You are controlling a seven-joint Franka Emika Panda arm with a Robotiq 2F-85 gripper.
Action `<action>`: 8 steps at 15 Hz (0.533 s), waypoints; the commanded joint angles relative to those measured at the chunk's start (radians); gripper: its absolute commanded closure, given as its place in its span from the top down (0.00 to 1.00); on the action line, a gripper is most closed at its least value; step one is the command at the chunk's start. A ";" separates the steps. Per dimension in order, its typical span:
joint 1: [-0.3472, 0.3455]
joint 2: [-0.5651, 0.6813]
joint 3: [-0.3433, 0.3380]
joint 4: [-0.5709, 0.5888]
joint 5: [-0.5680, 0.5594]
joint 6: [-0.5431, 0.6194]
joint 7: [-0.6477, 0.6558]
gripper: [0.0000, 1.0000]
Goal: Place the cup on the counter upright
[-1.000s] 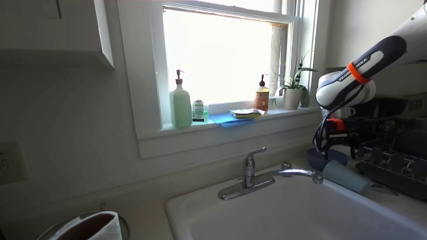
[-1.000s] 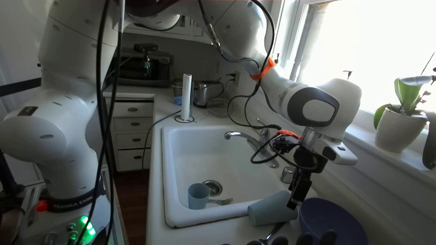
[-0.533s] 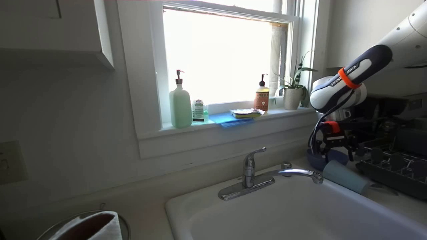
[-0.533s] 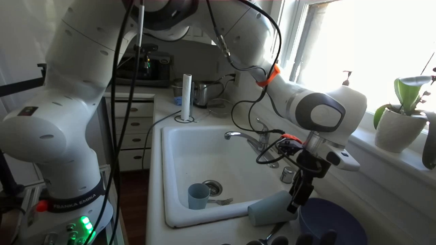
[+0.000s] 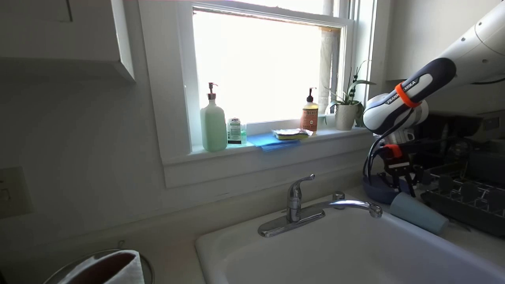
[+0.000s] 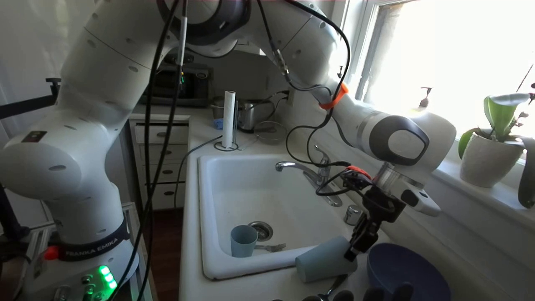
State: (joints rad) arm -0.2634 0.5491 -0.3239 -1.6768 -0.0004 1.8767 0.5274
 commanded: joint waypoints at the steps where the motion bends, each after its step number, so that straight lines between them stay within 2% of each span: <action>1: -0.001 0.006 -0.005 0.032 -0.006 -0.069 0.005 0.03; 2: -0.001 -0.001 -0.005 0.028 -0.007 -0.078 0.002 0.00; 8: 0.006 -0.064 -0.014 -0.021 -0.040 -0.088 -0.022 0.02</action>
State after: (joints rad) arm -0.2634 0.5397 -0.3430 -1.6594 -0.0330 1.7959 0.5128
